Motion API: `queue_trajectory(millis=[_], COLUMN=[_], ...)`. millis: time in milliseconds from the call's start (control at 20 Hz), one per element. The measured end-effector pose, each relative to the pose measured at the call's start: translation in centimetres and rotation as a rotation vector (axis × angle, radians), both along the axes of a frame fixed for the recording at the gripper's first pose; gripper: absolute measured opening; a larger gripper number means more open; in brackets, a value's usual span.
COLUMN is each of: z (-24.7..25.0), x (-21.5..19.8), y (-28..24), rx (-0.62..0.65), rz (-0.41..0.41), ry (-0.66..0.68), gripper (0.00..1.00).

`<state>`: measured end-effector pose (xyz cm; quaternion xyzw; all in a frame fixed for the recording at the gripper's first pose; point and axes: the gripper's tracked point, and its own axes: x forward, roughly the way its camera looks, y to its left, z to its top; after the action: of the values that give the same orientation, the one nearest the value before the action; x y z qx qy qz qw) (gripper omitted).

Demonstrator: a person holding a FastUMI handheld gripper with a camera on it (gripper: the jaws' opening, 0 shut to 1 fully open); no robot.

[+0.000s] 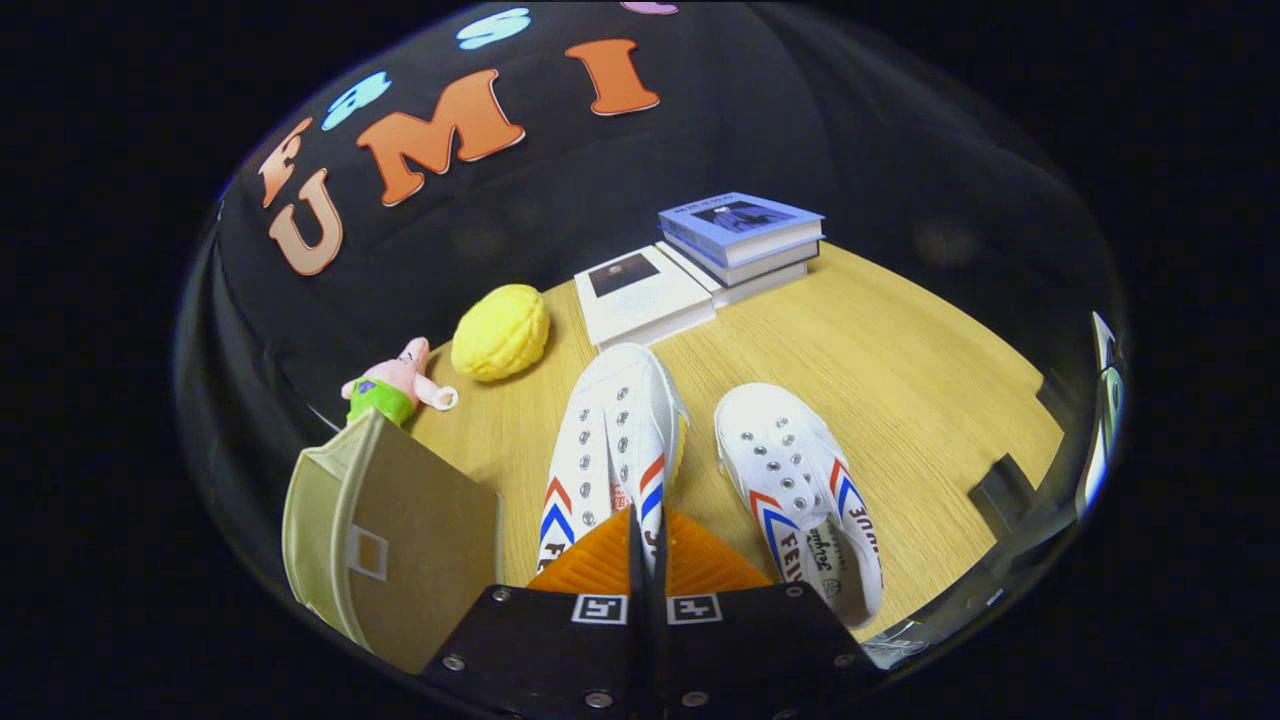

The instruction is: Open the storage box then place both shoes into the box .Put the left shoe in first, then the right shoe, with the right side of both shoes facing outward in a uniform manner.

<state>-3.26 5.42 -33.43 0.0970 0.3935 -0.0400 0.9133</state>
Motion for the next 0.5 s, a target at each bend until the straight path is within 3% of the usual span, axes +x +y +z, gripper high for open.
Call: queue_trajectory(millis=[500], z=[9.4], x=[2.3], y=[10.7], rx=[0.049], rz=[0.192], ry=[-0.147], gripper=[0.00])
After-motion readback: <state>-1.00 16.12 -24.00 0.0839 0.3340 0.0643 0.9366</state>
